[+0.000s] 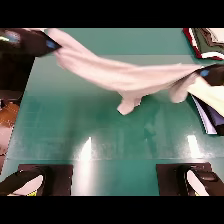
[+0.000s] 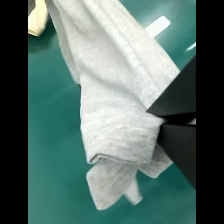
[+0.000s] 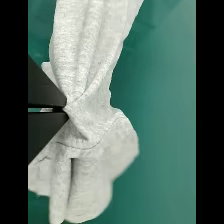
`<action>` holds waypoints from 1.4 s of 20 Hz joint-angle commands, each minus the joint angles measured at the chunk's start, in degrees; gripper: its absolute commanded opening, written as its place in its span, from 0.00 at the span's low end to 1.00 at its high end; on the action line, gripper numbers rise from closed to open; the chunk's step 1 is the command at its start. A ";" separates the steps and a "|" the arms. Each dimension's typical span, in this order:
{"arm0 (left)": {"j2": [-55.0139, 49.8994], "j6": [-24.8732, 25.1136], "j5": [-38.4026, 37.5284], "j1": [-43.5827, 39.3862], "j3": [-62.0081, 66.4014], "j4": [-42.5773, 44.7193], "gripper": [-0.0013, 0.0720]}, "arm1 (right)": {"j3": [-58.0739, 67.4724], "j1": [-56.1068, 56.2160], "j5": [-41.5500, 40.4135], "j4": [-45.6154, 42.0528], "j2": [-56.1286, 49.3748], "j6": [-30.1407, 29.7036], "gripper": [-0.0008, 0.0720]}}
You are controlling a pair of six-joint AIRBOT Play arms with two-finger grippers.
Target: Fold the shirts.
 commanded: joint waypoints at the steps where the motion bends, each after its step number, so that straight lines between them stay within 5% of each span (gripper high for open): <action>1: 9.29 -2.14 -1.42 0.02 4.76 0.96 0.05 | 10.32 -1.79 5.14 -0.50 4.22 0.04 0.03; 7: 13.62 -7.91 -13.92 0.02 4.09 1.66 0.05 | 24.85 -1.73 11.43 -0.39 0.24 1.49 0.03; 10: 13.35 -7.76 -15.32 0.02 -7.02 5.75 0.05 | 29.22 -1.18 18.03 -0.04 -7.96 2.58 0.03; 13: 12.96 -7.34 -11.45 0.02 -25.16 6.71 0.05 | 25.22 2.80 20.44 -0.11 -16.76 2.97 0.03; 17: 8.52 -4.22 2.69 0.04 -49.64 6.97 0.05 | 14.60 8.59 18.71 -0.09 -29.64 2.60 0.03; 20: 1.68 -4.52 11.87 0.04 -52.98 8.61 0.05 | 10.84 10.67 12.35 0.02 -36.81 2.32 0.03; 21: -0.26 -4.61 14.10 0.04 -51.32 9.64 0.13 | 10.88 10.80 10.82 0.02 -38.69 2.32 0.03; 23: -2.71 -5.49 15.32 0.04 -45.40 12.63 0.89 | 11.04 10.71 9.73 0.07 -40.96 2.32 0.03; 28: -3.08 -8.26 6.93 0.04 -30.23 24.70 0.90 | 13.77 8.92 13.33 -0.17 -41.33 2.12 0.03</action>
